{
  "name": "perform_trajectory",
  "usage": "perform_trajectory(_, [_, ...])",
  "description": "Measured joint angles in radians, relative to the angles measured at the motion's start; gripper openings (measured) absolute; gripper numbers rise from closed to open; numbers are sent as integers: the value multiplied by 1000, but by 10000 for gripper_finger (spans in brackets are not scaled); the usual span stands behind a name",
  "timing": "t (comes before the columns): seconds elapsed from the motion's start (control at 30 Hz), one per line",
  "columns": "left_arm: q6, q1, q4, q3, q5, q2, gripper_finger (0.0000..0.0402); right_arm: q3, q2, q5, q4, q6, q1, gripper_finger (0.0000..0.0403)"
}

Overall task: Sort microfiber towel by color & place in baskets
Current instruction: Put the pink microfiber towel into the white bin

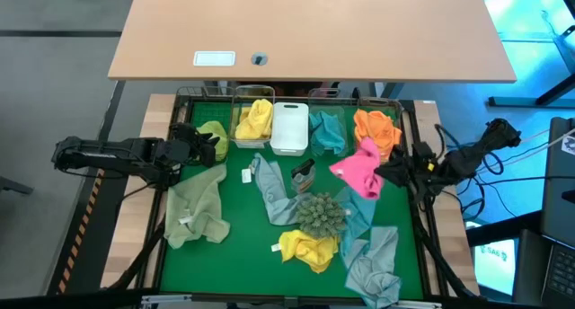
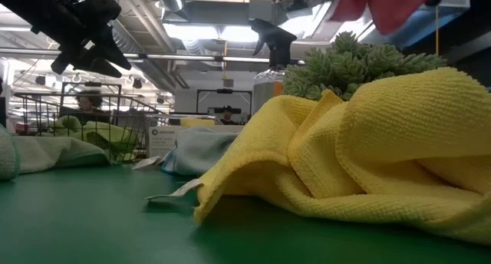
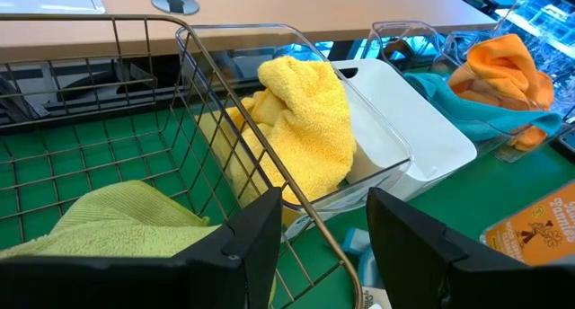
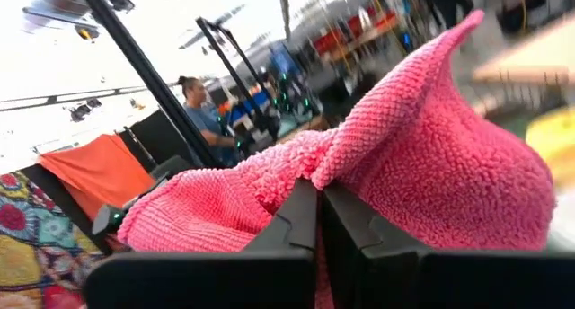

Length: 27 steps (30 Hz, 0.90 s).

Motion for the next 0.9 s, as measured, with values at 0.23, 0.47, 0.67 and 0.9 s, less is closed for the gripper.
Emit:
perform_trajectory(0.23, [0, 0, 0, 0, 0, 0, 157, 0, 55, -11, 142, -183, -62, 4])
perform_trajectory(0.47, [0, 0, 0, 0, 0, 0, 157, 0, 131, -213, 201, -188, -263, 4])
perform_trajectory(0.67, [0, 0, 0, 0, 0, 0, 157, 0, 211, -455, 318, -187, -468, 4])
perform_trajectory(0.9, [0, 0, 0, 0, 0, 0, 157, 0, 310, -615, 409, -186, -682, 4])
